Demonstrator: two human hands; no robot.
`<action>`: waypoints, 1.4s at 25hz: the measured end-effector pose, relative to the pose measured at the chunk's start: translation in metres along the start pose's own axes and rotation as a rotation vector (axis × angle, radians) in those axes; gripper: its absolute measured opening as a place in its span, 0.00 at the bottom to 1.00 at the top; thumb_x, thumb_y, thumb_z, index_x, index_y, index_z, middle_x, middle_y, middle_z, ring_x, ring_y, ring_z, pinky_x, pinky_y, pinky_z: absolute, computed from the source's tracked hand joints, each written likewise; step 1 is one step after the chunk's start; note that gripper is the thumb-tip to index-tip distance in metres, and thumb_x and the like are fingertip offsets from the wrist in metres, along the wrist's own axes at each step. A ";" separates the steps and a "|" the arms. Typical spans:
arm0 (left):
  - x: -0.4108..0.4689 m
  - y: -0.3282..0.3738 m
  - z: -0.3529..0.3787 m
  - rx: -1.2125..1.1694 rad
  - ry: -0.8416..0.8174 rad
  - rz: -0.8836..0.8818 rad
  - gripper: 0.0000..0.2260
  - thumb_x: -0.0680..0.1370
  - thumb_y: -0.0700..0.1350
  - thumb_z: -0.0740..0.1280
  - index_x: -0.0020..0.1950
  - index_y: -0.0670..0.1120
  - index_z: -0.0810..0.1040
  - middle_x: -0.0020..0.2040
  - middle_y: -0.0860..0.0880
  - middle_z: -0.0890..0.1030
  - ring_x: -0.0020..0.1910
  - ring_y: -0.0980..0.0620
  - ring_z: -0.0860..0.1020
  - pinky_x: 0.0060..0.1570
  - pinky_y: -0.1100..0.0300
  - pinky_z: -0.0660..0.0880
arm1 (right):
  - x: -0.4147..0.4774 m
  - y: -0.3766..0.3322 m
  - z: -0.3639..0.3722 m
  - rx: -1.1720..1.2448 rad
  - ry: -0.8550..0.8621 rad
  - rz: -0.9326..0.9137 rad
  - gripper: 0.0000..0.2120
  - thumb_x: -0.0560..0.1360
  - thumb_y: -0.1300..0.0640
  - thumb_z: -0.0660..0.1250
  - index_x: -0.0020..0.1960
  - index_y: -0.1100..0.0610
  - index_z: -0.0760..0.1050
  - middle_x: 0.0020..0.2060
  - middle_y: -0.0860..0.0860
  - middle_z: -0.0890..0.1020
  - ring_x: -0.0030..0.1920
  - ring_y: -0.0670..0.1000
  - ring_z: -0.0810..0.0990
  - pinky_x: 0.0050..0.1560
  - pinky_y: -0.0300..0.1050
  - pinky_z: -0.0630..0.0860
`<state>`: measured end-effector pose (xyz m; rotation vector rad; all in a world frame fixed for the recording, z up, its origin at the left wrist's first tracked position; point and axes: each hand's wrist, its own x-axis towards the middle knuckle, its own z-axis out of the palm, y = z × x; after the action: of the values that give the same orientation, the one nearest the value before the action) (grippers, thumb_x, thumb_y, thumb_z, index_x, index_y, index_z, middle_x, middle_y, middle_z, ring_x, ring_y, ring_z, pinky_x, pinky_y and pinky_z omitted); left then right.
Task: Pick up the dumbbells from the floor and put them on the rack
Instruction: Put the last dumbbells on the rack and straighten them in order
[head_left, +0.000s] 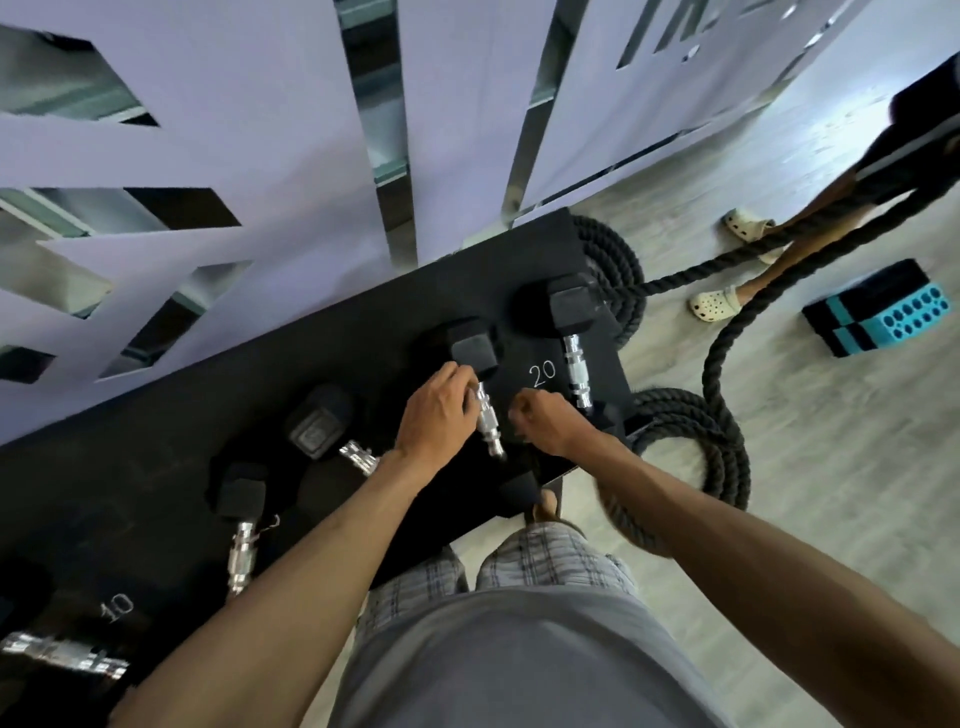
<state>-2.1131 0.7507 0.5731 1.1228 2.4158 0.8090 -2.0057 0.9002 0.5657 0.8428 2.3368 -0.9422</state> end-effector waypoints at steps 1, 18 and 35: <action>0.009 0.015 0.012 -0.025 -0.024 -0.011 0.03 0.77 0.41 0.64 0.48 0.45 0.76 0.47 0.50 0.78 0.41 0.51 0.78 0.41 0.56 0.77 | 0.001 0.017 -0.009 0.001 -0.003 0.008 0.11 0.77 0.54 0.59 0.46 0.59 0.77 0.41 0.58 0.85 0.44 0.61 0.83 0.47 0.54 0.79; 0.141 0.099 0.159 -1.126 0.160 -1.125 0.17 0.61 0.44 0.79 0.47 0.40 0.84 0.46 0.43 0.86 0.49 0.46 0.85 0.60 0.48 0.79 | 0.075 0.148 -0.046 0.339 -0.149 0.072 0.23 0.71 0.55 0.74 0.63 0.63 0.73 0.53 0.58 0.82 0.54 0.57 0.81 0.53 0.50 0.76; 0.177 0.118 0.150 -1.410 0.285 -1.168 0.11 0.73 0.33 0.72 0.54 0.31 0.80 0.48 0.39 0.83 0.46 0.47 0.83 0.50 0.54 0.80 | 0.096 0.150 -0.081 0.245 -0.055 -0.059 0.15 0.74 0.58 0.70 0.57 0.63 0.74 0.48 0.60 0.84 0.49 0.62 0.82 0.45 0.47 0.71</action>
<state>-2.0757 1.0027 0.5174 -0.8535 1.4265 1.6553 -1.9852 1.0799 0.4920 0.8328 2.2396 -1.2803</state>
